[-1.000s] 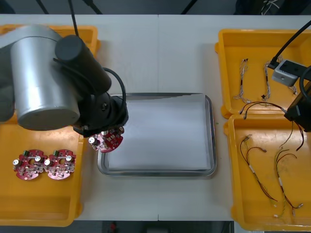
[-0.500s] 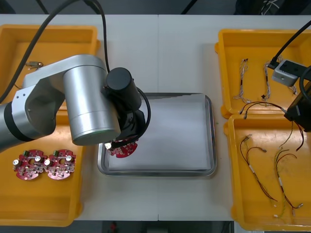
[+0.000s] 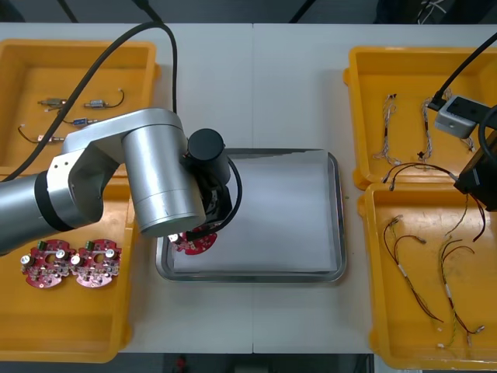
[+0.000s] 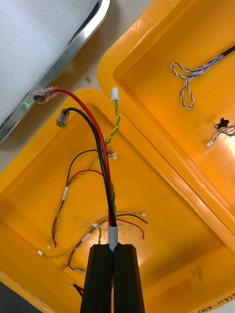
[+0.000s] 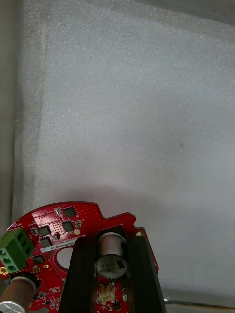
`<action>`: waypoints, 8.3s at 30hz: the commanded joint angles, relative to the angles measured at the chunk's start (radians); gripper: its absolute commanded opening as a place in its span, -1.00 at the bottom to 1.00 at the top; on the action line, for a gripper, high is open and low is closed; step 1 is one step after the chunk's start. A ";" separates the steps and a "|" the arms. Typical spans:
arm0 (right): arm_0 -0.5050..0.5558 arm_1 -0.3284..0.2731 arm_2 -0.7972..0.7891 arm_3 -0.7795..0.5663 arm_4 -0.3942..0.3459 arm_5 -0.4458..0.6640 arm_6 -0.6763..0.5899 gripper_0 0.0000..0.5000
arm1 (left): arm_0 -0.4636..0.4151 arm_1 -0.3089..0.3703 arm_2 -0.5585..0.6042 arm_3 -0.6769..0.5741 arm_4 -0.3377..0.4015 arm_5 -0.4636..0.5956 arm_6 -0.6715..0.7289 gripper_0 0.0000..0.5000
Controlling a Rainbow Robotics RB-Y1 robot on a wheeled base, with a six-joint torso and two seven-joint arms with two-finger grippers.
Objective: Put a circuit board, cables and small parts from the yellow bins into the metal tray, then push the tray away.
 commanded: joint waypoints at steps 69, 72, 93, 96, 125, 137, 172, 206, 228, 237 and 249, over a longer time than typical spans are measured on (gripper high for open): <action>-0.147 -0.001 0.215 -0.094 -0.054 -0.008 0.041 -1.00 | -0.163 0.411 0.593 -0.025 0.719 0.192 -0.348 1.00; -0.194 0.016 0.270 -0.104 -0.055 -0.010 0.044 -1.00 | -0.163 0.440 0.619 0.033 0.731 0.217 -0.405 1.00; -0.526 0.309 0.730 0.051 0.086 -0.105 0.093 -1.00 | -0.163 0.532 0.646 0.420 0.578 0.228 -0.736 1.00; -0.544 0.336 0.807 0.084 0.130 -0.160 0.133 -1.00 | -0.163 0.526 0.646 0.496 0.552 0.186 -0.756 1.00; -0.553 0.405 1.086 0.373 0.235 -0.373 0.310 -1.00 | -0.321 0.317 0.646 1.027 0.222 0.045 -0.675 1.00; -0.526 0.401 1.095 0.382 0.239 -0.407 0.297 -0.77 | -0.405 0.254 0.646 1.205 0.184 -0.056 -0.352 1.00; -0.513 0.249 0.664 0.239 0.057 -0.128 0.133 1.00 | -0.482 0.040 0.444 1.584 0.015 -0.570 -0.107 1.00; -0.323 0.005 0.170 0.399 0.123 0.001 -0.468 1.00 | -0.397 -0.030 0.381 1.664 0.004 -0.707 -0.152 1.00; -0.383 -0.012 0.149 0.819 0.270 -0.341 -0.396 1.00 | -0.353 -0.033 0.370 1.665 -0.005 -0.759 -0.185 1.00; -0.451 -0.012 0.185 1.012 0.267 -0.481 -0.195 1.00 | -0.330 -0.046 0.355 1.665 -0.003 -0.803 -0.194 1.00; -0.584 0.040 0.322 1.275 0.261 -0.711 -0.100 1.00 | -0.327 -0.059 0.347 1.665 -0.010 -0.803 -0.228 0.70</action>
